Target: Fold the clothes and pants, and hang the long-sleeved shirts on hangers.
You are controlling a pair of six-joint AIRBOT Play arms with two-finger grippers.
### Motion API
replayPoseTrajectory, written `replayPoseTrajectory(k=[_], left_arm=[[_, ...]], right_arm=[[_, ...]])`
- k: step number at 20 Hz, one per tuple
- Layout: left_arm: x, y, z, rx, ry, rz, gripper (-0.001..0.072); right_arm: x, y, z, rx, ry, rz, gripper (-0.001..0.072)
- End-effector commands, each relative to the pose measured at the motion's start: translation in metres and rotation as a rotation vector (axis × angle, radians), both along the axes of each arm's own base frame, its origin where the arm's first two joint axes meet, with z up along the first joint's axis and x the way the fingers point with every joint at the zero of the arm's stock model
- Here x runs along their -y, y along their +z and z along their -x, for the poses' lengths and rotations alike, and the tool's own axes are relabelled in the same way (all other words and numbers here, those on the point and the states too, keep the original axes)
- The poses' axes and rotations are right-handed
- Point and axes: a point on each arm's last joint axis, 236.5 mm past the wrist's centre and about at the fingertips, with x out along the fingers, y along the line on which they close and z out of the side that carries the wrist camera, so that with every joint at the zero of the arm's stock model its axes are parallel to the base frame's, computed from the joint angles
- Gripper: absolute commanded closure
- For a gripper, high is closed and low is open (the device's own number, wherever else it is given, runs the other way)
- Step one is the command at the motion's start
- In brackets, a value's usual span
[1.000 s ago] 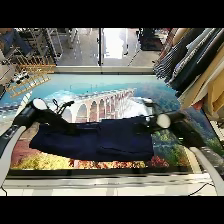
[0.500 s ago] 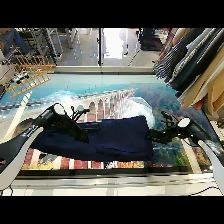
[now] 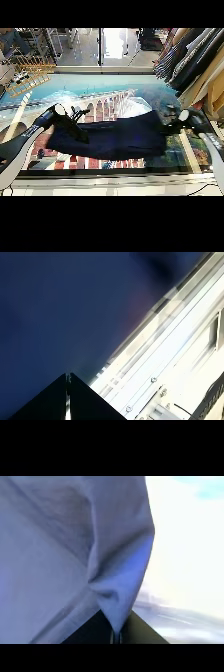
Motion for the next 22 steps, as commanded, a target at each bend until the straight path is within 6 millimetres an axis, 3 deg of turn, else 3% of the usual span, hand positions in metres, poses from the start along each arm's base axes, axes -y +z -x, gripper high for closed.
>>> replayPoseTrajectory(k=[1, 3, 5, 6, 8, 12, 14, 16, 17, 18, 19, 20, 21, 22], left_arm=[[0.000, 0.000, 0.001, -0.002, -0.004, -0.002, 0.0695], [-0.002, -0.003, 0.000, 0.000, -0.004, -0.011, 0.0694], [-0.002, -0.009, -0.003, 0.009, -0.001, -0.022, 0.0695], [-0.003, -0.011, -0.006, 0.018, 0.004, -0.028, 0.0695], [-0.002, -0.013, -0.015, 0.054, 0.026, -0.029, 0.0695], [-0.004, -0.010, -0.023, 0.082, 0.046, -0.027, 0.0695], [-0.019, 0.009, -0.027, 0.100, 0.075, -0.017, 0.0694], [-0.048, 0.038, -0.035, 0.145, 0.138, -0.007, 0.0695], [-0.066, 0.053, -0.041, 0.175, 0.183, -0.003, 0.0695], [-0.083, 0.066, -0.046, 0.207, 0.228, -0.002, 0.0694], [-0.100, 0.078, -0.052, 0.238, 0.276, -0.004, 0.0695], [-0.114, 0.085, -0.055, 0.258, 0.313, -0.006, 0.0694], [-0.125, 0.089, -0.058, 0.271, 0.343, -0.009, 0.0694], [-0.131, 0.091, -0.059, 0.275, 0.360, -0.011, 0.0694]], right_arm=[[0.108, 0.082, 0.025, 0.036, -0.164, 0.369, 0.0705], [0.093, 0.124, 0.016, 0.154, -0.152, 0.343, 0.0705], [0.048, 0.164, 0.006, 0.254, -0.083, 0.272, 0.0705], [0.015, 0.176, 0.005, 0.278, -0.031, 0.213, 0.0705], [-0.075, 0.185, 0.004, 0.302, 0.117, 0.032, 0.0705], [-0.234, 0.169, 0.009, 0.312, 0.301, -0.181, 0.0704], [-0.305, 0.140, 0.020, 0.276, 0.372, -0.228, 0.0703], [-0.366, 0.102, 0.034, 0.235, 0.430, -0.266, 0.0699], [-0.397, 0.086, 0.041, 0.230, 0.462, -0.304, 0.0663], [-0.430, 0.076, 0.047, 0.245, 0.490, -0.361, 0.0532], [-0.452, 0.072, 0.050, 0.277, 0.529, -0.394, 0.0444], [-0.464, 0.076, 0.050, 0.309, 0.558, -0.405, 0.0417], [-0.462, 0.086, 0.047, 0.330, 0.583, -0.396, 0.0417], [-0.447, 0.101, 0.038, 0.354, 0.600, -0.356, 0.0417]])
